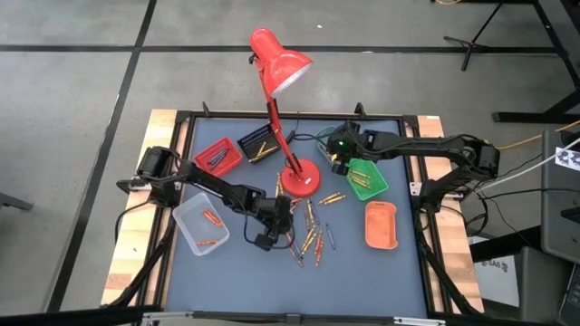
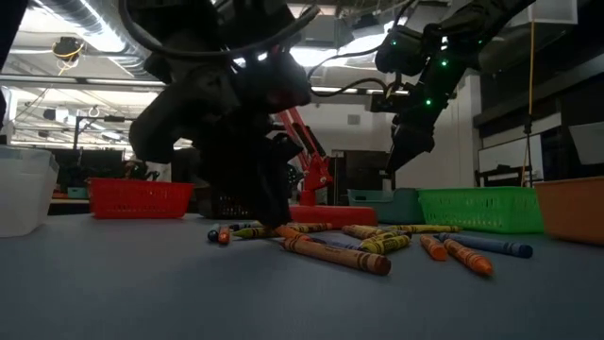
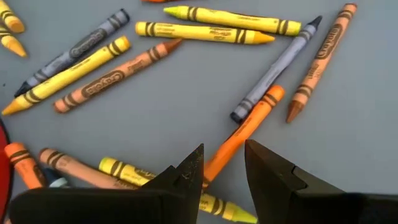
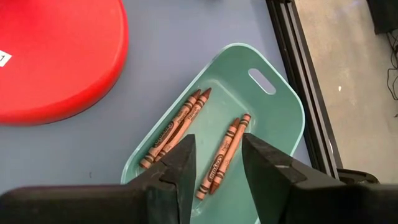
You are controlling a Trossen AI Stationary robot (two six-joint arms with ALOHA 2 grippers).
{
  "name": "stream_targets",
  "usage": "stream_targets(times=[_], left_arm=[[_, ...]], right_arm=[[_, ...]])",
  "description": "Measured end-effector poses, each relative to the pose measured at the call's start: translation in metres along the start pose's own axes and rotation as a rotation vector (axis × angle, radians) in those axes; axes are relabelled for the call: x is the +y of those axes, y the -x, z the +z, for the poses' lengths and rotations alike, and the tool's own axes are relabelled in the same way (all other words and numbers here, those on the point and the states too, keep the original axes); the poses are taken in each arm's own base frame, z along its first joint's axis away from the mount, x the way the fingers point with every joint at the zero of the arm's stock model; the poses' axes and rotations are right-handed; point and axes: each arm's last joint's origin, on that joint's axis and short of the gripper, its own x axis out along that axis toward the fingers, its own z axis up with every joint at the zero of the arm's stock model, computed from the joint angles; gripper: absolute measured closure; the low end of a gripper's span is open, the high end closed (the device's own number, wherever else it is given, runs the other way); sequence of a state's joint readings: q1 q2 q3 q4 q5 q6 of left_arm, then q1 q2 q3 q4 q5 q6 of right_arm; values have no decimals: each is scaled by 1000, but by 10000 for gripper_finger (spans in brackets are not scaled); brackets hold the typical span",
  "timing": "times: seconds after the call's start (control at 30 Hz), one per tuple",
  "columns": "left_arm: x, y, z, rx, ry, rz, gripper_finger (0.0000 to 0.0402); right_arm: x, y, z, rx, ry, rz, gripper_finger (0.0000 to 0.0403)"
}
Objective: Sort crayons
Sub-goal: Put the orange crayon into the bottom left transparent bin
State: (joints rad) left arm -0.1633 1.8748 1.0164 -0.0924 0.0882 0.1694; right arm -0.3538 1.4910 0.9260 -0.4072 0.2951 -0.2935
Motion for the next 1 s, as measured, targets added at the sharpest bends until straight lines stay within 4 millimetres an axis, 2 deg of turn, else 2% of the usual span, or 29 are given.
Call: stream_targets(times=[0.23,0.43,1.0], left_arm=[[7,1,-3,17,1,9,301],[7,1,-4,31,-58,5,301],[6,1,-10,88,-53,-7,305]], right_arm=[[0,0,0,0,0,0,274],[0,0,0,-1,0,0,274],[0,0,0,-1,0,0,274]])
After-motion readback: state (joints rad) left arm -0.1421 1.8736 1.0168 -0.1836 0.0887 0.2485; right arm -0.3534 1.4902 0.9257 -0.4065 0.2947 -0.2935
